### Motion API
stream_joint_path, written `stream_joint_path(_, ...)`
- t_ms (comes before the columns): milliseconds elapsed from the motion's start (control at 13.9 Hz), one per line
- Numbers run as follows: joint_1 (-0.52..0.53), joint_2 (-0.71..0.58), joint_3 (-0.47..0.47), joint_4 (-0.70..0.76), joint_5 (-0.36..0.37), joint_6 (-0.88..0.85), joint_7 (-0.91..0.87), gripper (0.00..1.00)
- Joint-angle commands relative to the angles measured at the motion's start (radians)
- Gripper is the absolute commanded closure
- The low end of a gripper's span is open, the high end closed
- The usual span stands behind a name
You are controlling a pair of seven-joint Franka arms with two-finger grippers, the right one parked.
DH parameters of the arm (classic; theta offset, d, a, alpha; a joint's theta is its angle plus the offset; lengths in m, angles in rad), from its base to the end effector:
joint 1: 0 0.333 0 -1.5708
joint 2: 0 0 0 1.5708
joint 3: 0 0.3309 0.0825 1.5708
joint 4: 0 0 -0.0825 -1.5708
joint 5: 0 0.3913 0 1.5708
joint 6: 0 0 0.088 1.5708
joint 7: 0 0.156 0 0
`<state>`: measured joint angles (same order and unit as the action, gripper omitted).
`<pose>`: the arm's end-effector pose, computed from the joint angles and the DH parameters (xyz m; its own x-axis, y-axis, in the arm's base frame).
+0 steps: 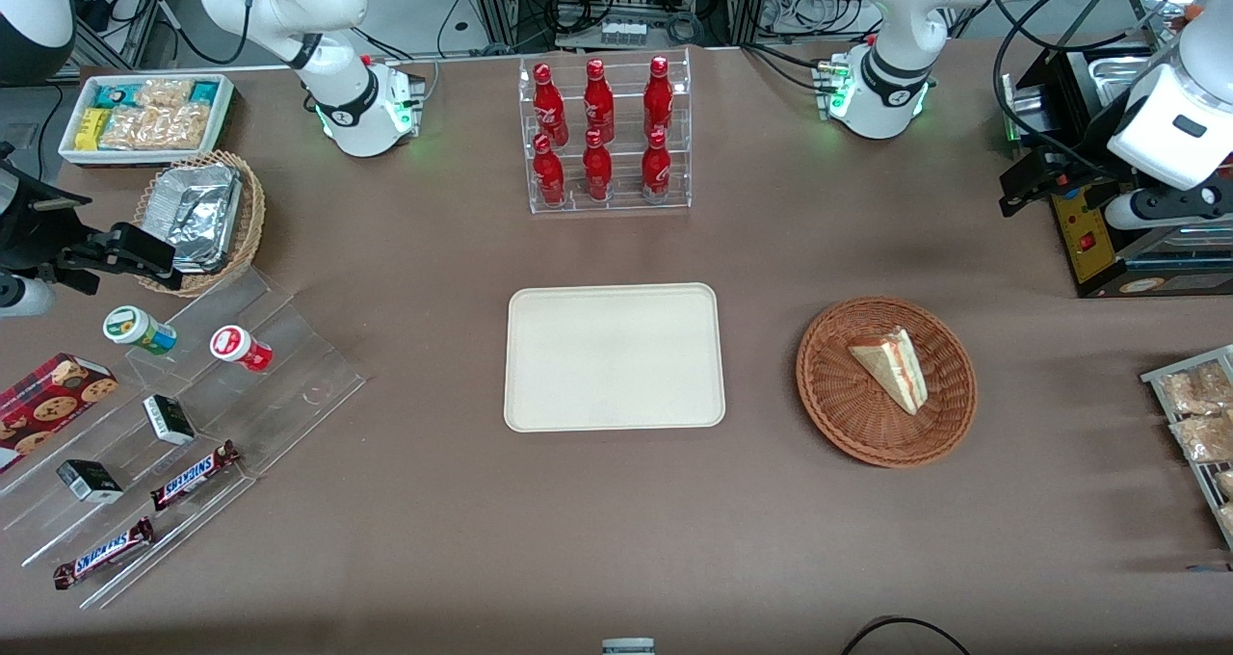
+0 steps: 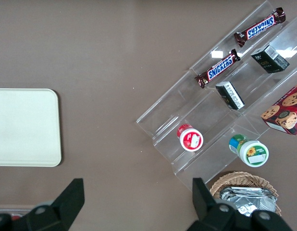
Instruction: Place sandwich from basket to tray
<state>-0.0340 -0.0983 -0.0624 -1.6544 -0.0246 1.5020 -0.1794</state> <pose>0.5162 -0.0554 0.5980 0.9950 0.0820 -0.0567 0.0826 -0.9965 0.0085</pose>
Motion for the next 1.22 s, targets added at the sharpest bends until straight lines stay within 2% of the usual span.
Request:
stream_joint_path(0, 0.011, -0.006, -0.005, 0.01, 0.009, -0.02, 0.0, 0.0)
stream_joint_path(288, 0.011, -0.005, 0.007, 0.001, 0.012, -0.008, 0.012, 0.0)
stream_joint_path(575, 0.025, 0.006, 0.027, -0.099, 0.012, 0.036, -0.002, 0.0)
stream_joint_path(1150, 0.022, 0.003, 0.021, -0.379, 0.037, 0.427, -0.21, 0.0)
